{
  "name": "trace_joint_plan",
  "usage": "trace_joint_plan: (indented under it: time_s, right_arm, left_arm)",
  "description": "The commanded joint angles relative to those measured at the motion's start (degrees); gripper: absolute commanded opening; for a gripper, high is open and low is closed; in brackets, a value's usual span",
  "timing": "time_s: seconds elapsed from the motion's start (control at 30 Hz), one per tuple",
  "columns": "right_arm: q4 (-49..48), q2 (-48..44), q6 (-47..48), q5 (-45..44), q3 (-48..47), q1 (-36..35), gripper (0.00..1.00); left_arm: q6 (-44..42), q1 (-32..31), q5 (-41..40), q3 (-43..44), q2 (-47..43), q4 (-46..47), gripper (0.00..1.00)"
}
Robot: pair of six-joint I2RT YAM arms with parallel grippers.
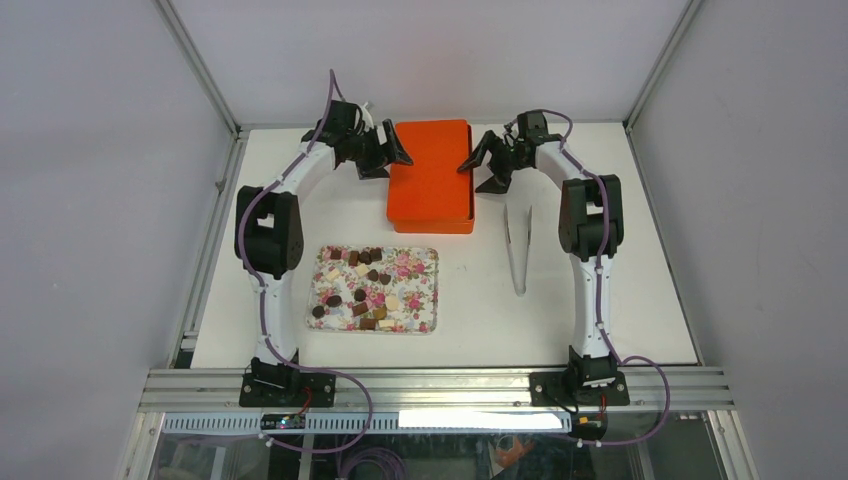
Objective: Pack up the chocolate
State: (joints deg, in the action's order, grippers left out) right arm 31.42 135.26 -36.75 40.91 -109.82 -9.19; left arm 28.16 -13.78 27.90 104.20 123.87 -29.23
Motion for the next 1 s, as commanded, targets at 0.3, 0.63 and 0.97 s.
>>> trace_joint_plan:
  time_s: [0.3,0.63,0.97]
  right_arm:
    - [2.58,-3.08,1.35,-0.07,-4.22,0.34,0.84]
    - [2.84,-3.71,1.51,-0.42,-3.84,0.32,0.84]
    - [1.93,-3.35,1.02,0.15,-3.31,0.33,0.84]
  left_arm:
    - [3.31,1.65,1.02,1.55,0.74,1.91,0.80]
    - [3.50,2.16,3.26,3.28,3.98,2.09,0.77]
    - [4.32,2.17,5.51,4.89,5.68,2.48,0.70]
